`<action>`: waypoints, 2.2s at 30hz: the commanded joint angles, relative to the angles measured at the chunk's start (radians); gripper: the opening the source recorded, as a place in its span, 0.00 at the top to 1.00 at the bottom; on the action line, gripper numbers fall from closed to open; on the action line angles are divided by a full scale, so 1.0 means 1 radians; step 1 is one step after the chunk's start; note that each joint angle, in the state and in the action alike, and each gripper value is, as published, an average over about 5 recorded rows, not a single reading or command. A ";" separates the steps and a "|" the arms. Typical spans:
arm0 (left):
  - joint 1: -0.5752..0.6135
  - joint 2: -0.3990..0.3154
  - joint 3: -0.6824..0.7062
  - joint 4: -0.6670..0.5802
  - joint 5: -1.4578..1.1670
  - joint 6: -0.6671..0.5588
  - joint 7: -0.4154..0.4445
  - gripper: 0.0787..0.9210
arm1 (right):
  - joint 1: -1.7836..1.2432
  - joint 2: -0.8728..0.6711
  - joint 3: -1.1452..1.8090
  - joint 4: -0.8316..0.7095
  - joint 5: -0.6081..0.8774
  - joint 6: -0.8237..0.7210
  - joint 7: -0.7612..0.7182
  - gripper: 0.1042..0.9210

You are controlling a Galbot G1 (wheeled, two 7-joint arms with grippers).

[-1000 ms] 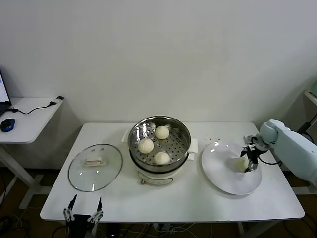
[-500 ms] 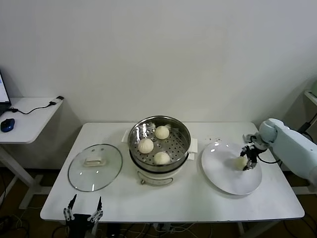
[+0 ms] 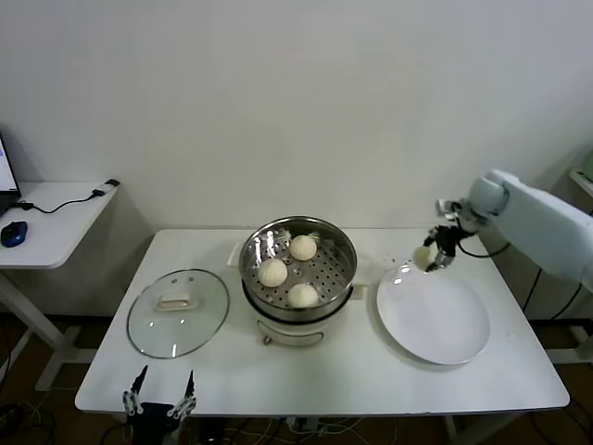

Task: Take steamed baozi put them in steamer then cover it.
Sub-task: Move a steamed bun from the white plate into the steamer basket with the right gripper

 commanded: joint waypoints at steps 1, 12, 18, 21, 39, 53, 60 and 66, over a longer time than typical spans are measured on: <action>-0.001 -0.003 0.019 -0.008 0.000 -0.004 0.002 0.12 | 0.367 0.143 -0.365 0.079 0.410 -0.084 0.021 0.29; -0.015 -0.003 0.035 -0.022 0.004 -0.002 0.005 0.12 | 0.403 0.357 -0.499 0.160 0.626 -0.155 0.090 0.29; -0.018 0.002 0.034 -0.020 0.005 -0.004 0.006 0.12 | 0.355 0.421 -0.533 0.168 0.631 -0.164 0.108 0.29; -0.020 0.005 0.034 -0.019 0.005 -0.003 0.006 0.12 | 0.321 0.433 -0.540 0.175 0.622 -0.169 0.121 0.29; -0.027 0.016 0.037 -0.005 0.001 0.002 0.008 0.12 | 0.199 0.418 -0.541 0.159 0.520 -0.170 0.142 0.28; -0.028 0.016 0.035 -0.007 0.006 0.005 0.008 0.12 | 0.213 0.391 -0.501 0.165 0.520 -0.172 0.132 0.12; -0.029 0.018 0.033 -0.008 0.009 0.005 0.007 0.12 | 0.273 0.319 -0.456 0.175 0.541 -0.139 0.106 0.12; -0.027 0.017 0.034 -0.006 0.021 0.002 0.005 0.12 | 0.315 0.184 -0.414 0.226 0.577 -0.046 0.120 0.12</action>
